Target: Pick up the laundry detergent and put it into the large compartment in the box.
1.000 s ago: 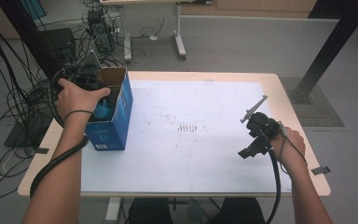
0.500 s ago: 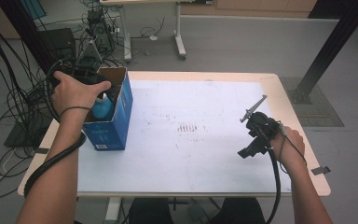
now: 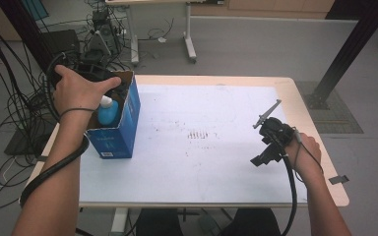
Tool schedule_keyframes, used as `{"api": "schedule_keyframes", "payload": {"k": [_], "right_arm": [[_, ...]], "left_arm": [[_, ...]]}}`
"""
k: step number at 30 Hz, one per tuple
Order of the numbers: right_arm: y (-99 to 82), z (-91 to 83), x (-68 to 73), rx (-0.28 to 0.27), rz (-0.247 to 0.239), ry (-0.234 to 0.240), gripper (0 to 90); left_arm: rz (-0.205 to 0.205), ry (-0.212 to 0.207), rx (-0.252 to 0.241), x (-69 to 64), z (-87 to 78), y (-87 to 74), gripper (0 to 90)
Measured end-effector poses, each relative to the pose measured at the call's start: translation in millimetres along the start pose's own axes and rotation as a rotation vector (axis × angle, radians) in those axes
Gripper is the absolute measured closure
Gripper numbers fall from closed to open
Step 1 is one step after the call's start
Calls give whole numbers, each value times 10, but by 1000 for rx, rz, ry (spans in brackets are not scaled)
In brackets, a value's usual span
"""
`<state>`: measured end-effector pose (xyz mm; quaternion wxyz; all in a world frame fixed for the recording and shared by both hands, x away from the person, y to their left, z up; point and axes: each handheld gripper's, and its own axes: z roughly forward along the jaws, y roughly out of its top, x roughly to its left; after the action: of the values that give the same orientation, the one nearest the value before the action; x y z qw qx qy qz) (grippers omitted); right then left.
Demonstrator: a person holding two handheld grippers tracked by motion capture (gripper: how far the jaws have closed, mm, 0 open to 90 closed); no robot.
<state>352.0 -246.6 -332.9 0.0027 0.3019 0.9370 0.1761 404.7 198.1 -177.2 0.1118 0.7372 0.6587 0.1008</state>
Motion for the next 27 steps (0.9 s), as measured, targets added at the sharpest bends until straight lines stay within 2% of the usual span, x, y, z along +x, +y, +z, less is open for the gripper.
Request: {"api": "schedule_keyframes", "payload": {"k": [4, 11, 14, 18, 21, 27], "right_arm": [[6, 8, -10, 2, 3, 0, 36], [21, 14, -26, 2, 0, -2, 36], [28, 14, -34, 1, -1, -1, 36], [28, 23, -44, -1, 2, 5, 36], [28, 22, -46, -1, 1, 5, 36], [17, 20, -58, -3, 8, 2, 36]], "left_arm": [[-3, -34, 6, -24, -58, -6, 83], [-8, -54, -7, -62, -182, -18, 65], [4, -54, -4, -89, -217, -27, 67], [26, -49, -13, -156, -236, -51, 66], [45, -63, -24, -226, -234, -67, 66], [117, -97, -37, -417, -229, -75, 55]]}}
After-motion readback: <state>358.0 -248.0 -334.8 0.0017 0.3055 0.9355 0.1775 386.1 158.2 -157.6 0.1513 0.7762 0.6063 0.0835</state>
